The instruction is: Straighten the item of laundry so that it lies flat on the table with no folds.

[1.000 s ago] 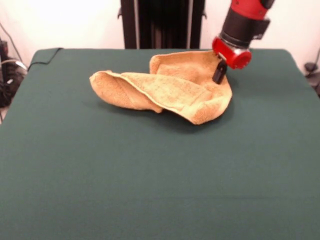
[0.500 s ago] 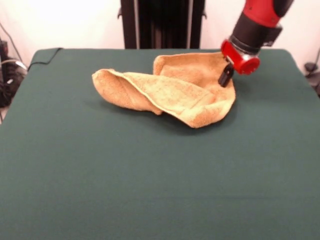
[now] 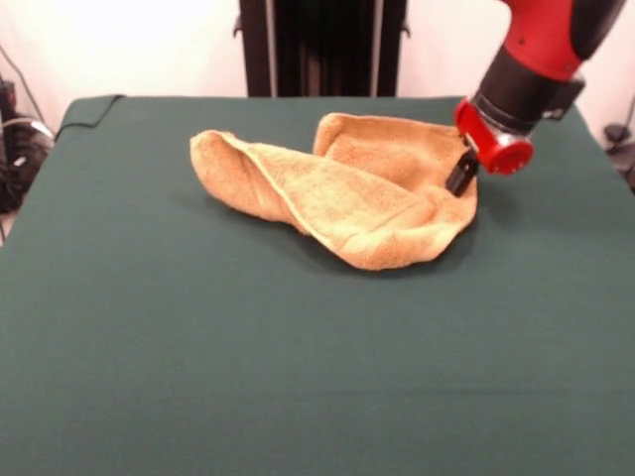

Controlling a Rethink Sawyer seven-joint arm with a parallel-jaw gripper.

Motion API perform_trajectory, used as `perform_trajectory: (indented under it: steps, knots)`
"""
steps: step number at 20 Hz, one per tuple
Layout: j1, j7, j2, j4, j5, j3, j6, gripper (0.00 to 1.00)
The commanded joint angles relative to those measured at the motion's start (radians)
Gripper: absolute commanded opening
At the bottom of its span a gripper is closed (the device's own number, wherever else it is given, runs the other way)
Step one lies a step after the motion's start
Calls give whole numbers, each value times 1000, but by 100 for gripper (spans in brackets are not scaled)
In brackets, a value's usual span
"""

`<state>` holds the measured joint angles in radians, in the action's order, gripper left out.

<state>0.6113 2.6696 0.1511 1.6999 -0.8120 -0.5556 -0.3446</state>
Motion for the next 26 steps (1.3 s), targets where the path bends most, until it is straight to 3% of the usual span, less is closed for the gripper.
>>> perform_trajectory:
  steps: [1, 11, 21, 26]
  knots:
    - [2, 362, -123, -238, -95, 13, -38, 0]
    - [-7, 459, -185, -370, -84, -48, -123, 0]
    - [-65, 647, -416, -675, -95, -259, -248, 0]
    - [-105, 704, -496, -774, -95, -338, -271, 0]
